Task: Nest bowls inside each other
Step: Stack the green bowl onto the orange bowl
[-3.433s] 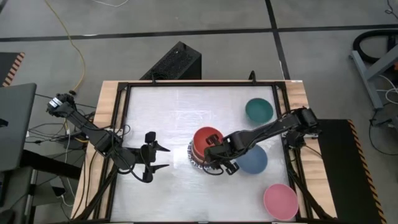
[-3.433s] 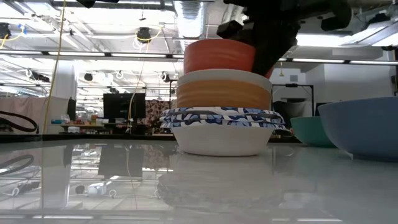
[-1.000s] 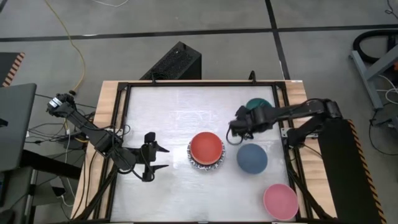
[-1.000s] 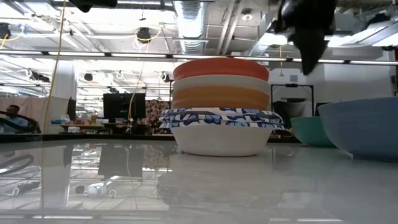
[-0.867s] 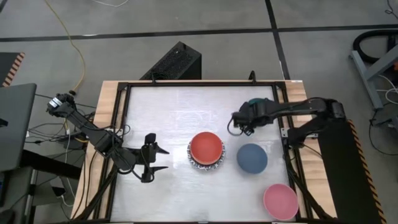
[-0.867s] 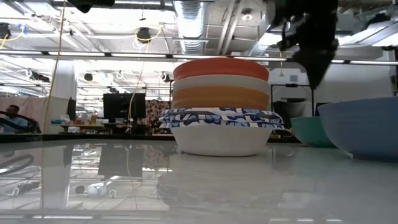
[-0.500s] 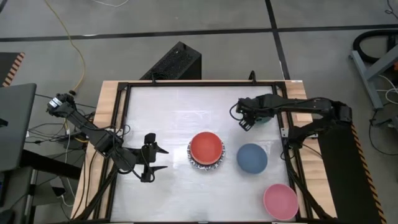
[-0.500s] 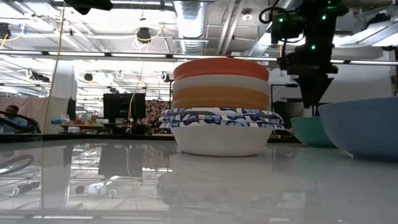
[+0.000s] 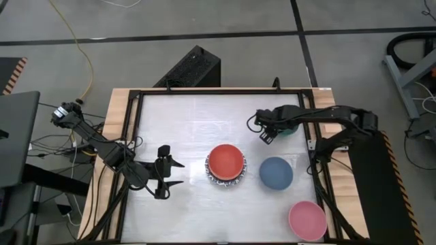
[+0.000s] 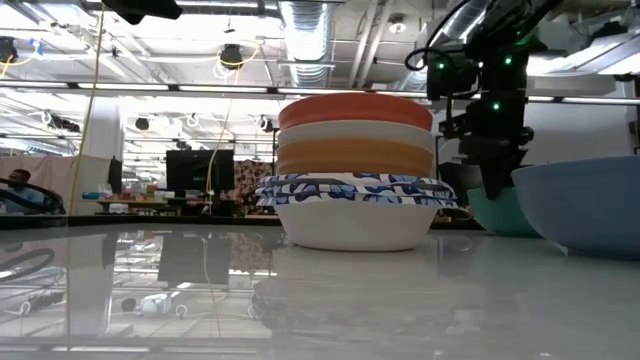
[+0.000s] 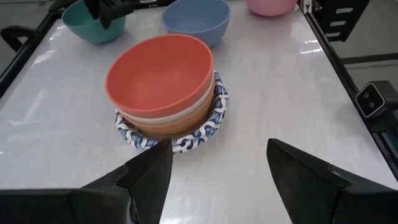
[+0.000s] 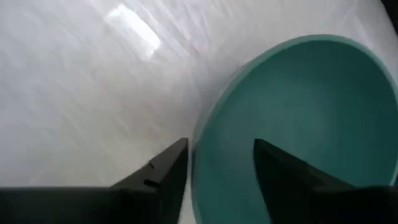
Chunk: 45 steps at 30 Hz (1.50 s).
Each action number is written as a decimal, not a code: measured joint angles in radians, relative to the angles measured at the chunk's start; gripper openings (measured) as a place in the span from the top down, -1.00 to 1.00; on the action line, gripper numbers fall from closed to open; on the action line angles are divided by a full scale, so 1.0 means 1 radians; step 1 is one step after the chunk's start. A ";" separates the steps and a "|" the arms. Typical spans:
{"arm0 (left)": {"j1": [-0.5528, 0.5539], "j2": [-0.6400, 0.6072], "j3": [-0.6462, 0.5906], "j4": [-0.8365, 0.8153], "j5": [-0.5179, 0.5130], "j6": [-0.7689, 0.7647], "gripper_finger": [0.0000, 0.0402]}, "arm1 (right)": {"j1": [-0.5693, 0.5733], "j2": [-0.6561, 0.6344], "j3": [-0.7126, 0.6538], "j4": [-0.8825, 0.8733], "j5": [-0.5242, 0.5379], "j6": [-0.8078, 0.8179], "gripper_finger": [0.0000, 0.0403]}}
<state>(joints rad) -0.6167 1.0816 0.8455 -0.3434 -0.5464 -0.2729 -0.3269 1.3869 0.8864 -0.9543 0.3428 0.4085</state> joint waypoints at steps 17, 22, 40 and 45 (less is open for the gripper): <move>0.000 -0.005 0.000 -0.003 -0.059 -0.001 -0.25 | 0.113 -0.062 0.132 0.000 0.036 -0.084 0.97; 0.000 -0.080 0.000 -0.005 -0.095 0.030 -0.25 | 0.258 -0.072 0.258 0.007 0.088 -0.182 0.97; 0.001 -0.663 -0.348 0.142 -0.199 -0.049 -0.25 | 0.666 -0.032 0.351 0.308 -0.100 -0.536 0.97; 0.001 -0.701 -0.372 0.160 -0.199 -0.050 -0.25 | 0.655 0.032 0.352 0.323 -0.170 -0.525 0.97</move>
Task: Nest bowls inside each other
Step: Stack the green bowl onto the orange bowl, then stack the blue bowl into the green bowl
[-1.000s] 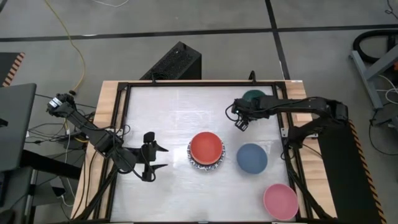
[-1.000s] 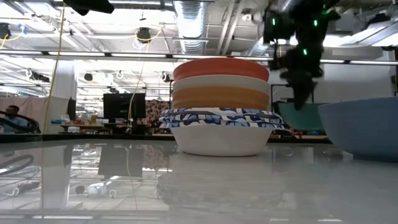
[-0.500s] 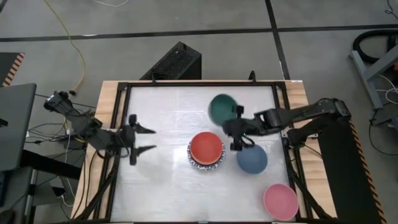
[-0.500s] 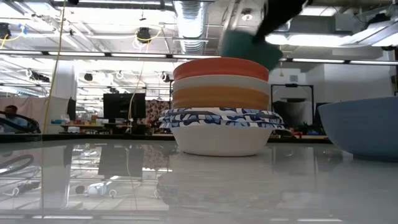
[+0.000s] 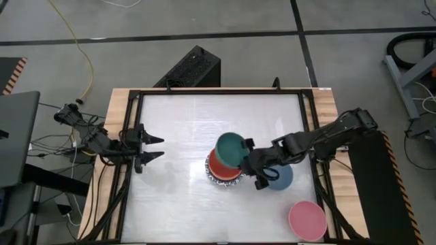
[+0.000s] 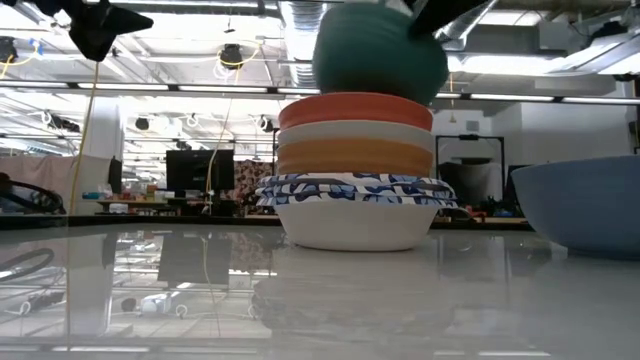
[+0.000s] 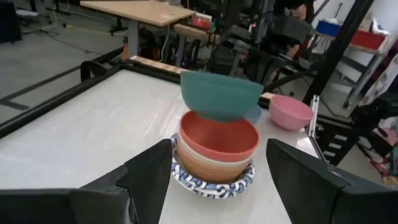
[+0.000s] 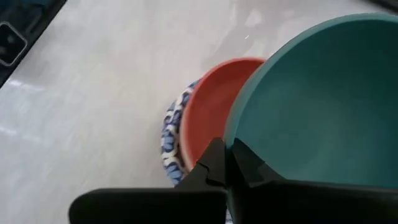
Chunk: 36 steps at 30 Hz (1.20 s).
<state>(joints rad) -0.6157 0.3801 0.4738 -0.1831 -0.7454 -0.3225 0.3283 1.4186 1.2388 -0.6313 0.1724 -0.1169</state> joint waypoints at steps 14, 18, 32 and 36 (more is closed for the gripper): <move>0.000 0.006 -0.001 -0.012 0.002 0.007 -0.25 | -0.025 0.222 0.272 -0.230 -0.137 -0.017 0.97; 0.000 0.006 -0.001 -0.015 0.002 0.007 -0.25 | -0.046 0.293 0.330 -0.303 -0.148 -0.019 0.97; 0.000 0.006 -0.001 -0.026 0.004 0.006 -0.25 | -0.055 0.362 0.451 -0.351 -0.156 0.033 0.49; 0.000 0.006 -0.001 -0.037 0.005 0.000 -0.25 | -0.054 0.361 0.495 -0.386 -0.158 0.039 0.35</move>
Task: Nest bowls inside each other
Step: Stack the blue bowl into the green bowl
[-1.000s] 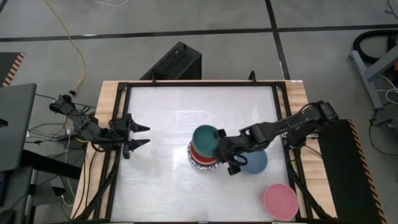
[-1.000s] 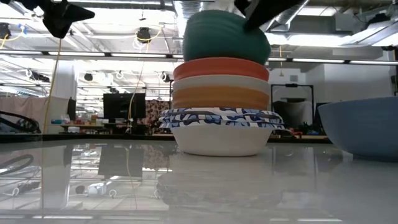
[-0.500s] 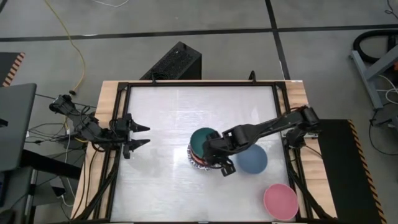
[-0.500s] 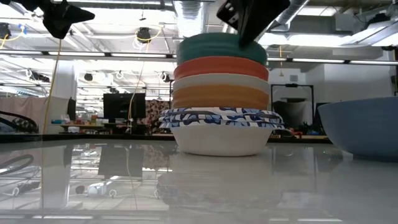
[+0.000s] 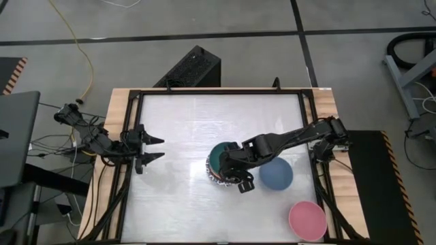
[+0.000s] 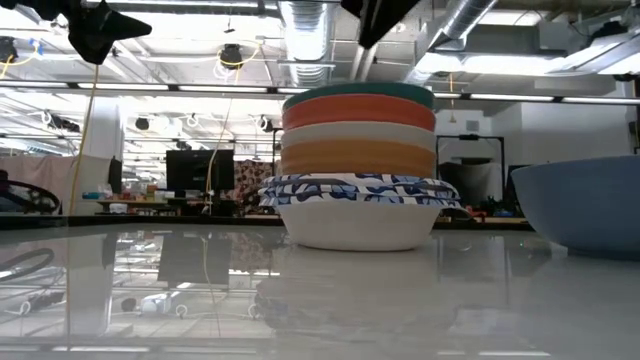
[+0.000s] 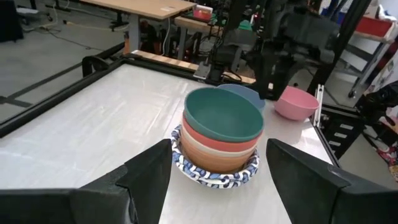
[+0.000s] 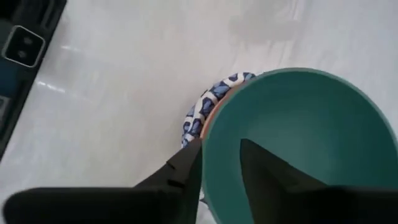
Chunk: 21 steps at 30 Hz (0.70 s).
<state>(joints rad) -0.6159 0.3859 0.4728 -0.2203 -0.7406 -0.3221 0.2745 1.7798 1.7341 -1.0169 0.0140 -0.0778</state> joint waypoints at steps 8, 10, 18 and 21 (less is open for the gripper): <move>0.000 0.000 0.000 -0.018 0.045 -0.039 -0.25 | 0.049 -0.017 0.015 -0.173 -0.050 0.151 0.26; 0.000 0.000 0.000 -0.017 0.079 -0.040 -0.25 | 0.085 -0.041 -0.039 -0.244 -0.002 0.262 0.28; 0.000 0.000 0.000 -0.022 0.104 -0.037 -0.25 | 0.264 -0.212 -0.364 -0.154 0.147 0.898 0.30; 0.000 0.000 0.000 -0.022 0.104 -0.038 -0.25 | 0.298 -0.223 -0.424 -0.052 0.125 0.992 0.27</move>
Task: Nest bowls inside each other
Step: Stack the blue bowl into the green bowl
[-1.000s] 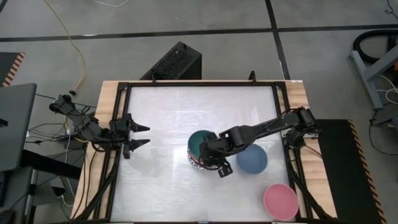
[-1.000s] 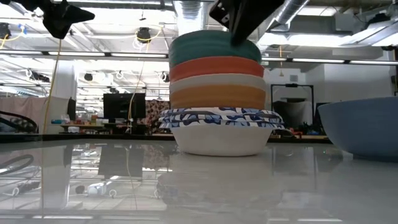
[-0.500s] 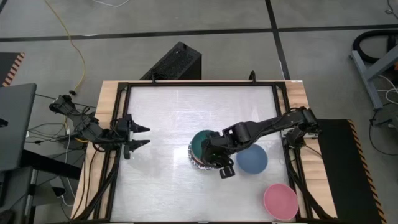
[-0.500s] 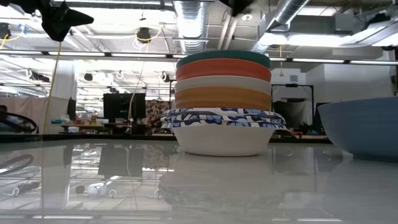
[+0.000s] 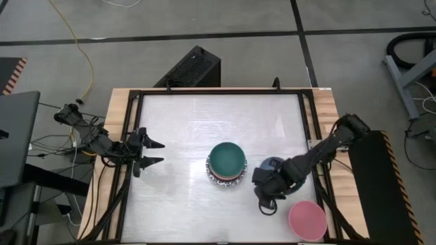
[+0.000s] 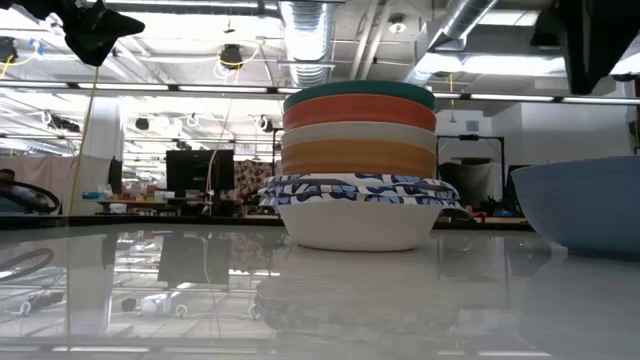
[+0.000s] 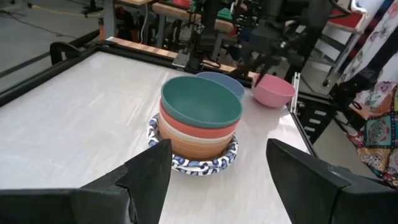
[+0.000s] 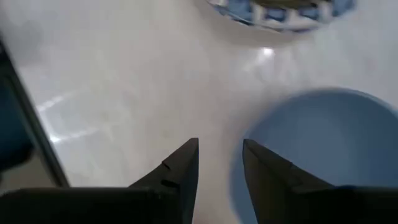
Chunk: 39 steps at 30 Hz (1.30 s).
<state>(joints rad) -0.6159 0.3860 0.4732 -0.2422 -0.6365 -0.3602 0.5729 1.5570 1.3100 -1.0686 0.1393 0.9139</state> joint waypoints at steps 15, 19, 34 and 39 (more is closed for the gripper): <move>0.000 0.000 0.000 -0.014 -0.003 0.000 -0.25 | -0.033 0.142 -0.010 -0.071 -0.006 -0.004 0.24; 0.000 0.000 0.000 -0.022 0.001 -0.001 -0.25 | -0.052 0.166 -0.010 -0.064 -0.006 -0.022 0.24; 0.000 0.000 0.000 -0.064 0.013 -0.037 -0.25 | -0.070 0.164 -0.025 -0.042 0.018 -0.057 0.91; 0.000 0.000 0.000 -0.068 0.013 -0.037 -0.25 | -0.069 0.164 -0.025 -0.045 0.017 -0.052 0.96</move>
<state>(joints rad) -0.6155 0.3859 0.4732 -0.3099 -0.6239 -0.3973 0.5041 1.7210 1.2850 -1.1137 0.1566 0.8617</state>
